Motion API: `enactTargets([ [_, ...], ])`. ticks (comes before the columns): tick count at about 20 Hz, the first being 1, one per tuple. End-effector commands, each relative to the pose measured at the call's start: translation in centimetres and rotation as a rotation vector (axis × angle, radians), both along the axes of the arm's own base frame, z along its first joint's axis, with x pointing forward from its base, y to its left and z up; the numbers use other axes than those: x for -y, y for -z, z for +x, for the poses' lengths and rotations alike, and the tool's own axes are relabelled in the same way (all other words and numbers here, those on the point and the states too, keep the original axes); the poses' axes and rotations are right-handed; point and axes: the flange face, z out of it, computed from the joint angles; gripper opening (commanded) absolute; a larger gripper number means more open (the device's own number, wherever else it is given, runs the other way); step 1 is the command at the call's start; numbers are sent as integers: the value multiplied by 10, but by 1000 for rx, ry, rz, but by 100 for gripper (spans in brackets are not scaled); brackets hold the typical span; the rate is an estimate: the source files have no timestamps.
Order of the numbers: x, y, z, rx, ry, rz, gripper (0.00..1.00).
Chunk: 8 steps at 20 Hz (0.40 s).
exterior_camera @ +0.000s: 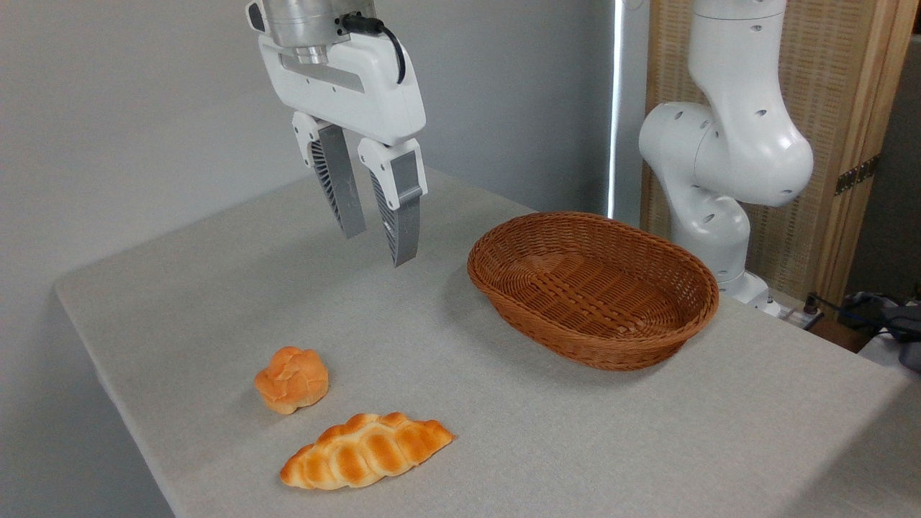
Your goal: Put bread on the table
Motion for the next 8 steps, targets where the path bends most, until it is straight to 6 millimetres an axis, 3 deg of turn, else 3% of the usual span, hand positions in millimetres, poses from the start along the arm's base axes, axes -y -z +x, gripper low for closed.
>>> enactTargets([
  [1, -3, -4, 3, 19, 14, 13, 100],
  [8, -3, -4, 3, 17, 17, 13, 100],
])
